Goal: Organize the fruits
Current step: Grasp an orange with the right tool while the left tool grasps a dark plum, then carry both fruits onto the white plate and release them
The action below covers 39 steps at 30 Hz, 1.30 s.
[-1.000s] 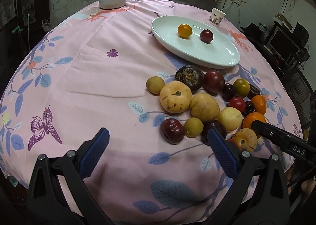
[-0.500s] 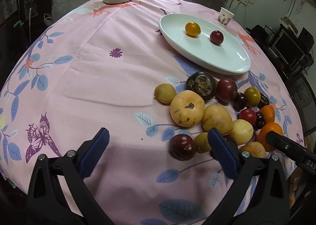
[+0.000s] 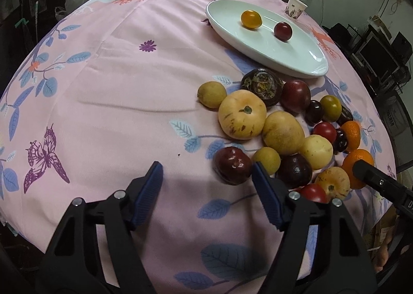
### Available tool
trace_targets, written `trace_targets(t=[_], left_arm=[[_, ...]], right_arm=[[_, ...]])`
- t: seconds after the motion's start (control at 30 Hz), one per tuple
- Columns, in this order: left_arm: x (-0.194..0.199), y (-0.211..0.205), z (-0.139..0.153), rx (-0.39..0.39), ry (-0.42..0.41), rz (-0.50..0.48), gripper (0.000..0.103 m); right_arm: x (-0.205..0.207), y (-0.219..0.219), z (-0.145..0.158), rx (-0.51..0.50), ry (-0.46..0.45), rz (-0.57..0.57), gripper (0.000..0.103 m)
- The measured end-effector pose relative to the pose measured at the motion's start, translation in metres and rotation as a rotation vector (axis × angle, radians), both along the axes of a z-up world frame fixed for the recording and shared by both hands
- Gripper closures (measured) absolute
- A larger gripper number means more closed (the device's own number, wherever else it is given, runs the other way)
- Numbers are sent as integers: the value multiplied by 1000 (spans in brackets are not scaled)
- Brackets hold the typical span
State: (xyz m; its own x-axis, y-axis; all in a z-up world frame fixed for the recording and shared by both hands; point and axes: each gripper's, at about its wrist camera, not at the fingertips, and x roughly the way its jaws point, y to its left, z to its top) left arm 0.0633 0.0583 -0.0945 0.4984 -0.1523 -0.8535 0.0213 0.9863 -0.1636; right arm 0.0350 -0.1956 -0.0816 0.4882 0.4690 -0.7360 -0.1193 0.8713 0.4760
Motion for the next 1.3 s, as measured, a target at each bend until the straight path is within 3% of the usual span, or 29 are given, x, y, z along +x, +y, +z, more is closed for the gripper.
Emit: trace_targets(t=[0.1, 0.17, 0.23, 0.67, 1.3], left_arm=[[3, -4, 0, 12, -13, 11, 31], [2, -7, 1, -5, -13, -8, 44], [0, -13, 2, -17, -16, -47, 70], [-7, -7, 15, -63, -41, -44, 71], [1, -14, 42, -53, -99, -91, 71]], right_arm=[[-2, 1, 0, 1, -1, 2, 56], [-4, 1, 1, 0, -5, 4, 56], [-5, 1, 2, -8, -8, 5, 56], [-9, 3, 7, -19, -31, 17, 56], [1, 11, 18, -50, -63, 56, 56]])
